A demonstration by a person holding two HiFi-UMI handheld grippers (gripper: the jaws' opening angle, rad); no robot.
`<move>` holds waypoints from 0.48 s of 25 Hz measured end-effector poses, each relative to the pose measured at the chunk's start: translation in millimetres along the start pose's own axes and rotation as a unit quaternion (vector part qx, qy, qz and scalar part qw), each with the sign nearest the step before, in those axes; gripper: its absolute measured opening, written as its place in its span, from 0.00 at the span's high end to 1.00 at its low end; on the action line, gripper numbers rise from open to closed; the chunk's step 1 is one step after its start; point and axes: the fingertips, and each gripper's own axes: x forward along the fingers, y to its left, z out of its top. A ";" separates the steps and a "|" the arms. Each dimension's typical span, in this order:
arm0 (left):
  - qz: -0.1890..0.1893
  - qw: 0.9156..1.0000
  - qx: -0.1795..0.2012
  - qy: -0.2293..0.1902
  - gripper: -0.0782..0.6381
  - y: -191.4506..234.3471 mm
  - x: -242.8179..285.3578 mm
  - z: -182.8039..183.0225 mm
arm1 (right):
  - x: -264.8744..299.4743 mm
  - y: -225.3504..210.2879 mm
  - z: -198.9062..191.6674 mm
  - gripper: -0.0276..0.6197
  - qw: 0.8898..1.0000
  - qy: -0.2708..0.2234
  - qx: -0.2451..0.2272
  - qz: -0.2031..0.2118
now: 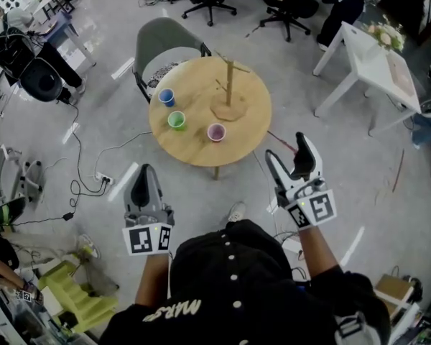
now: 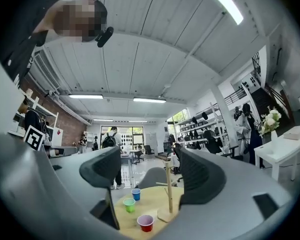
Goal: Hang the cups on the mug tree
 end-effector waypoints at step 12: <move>0.051 0.998 0.010 0.019 0.90 -19.3 53.9 -16.3 | 56.1 -54.5 -25.6 0.40 0.998 0.023 -0.009 0.056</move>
